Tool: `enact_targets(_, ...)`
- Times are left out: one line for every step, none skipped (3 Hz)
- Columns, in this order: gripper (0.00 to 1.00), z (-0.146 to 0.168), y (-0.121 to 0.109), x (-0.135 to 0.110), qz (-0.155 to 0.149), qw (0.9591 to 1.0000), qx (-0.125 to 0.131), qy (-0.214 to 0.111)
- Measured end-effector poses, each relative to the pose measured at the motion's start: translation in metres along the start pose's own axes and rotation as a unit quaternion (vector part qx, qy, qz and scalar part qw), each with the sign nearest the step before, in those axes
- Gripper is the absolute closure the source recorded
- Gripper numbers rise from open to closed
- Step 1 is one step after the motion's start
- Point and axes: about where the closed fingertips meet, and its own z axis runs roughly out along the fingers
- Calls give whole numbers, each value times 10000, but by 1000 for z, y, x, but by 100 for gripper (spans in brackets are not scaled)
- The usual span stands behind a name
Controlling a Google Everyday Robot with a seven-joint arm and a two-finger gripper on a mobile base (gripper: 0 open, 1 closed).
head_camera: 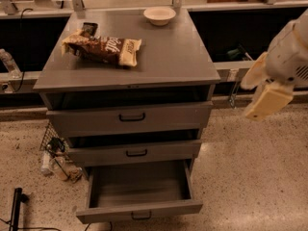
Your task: Close bottom drawer
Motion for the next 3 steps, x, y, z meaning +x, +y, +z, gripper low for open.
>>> enact_targets(69, 91, 18, -1, -238, 9964, -477, -652)
enact_targets(92, 177, 35, -3, -382, 9909, -755, -1043)
enact_targets(100, 253, 53, -6, -489, 9860, -1035, -1213)
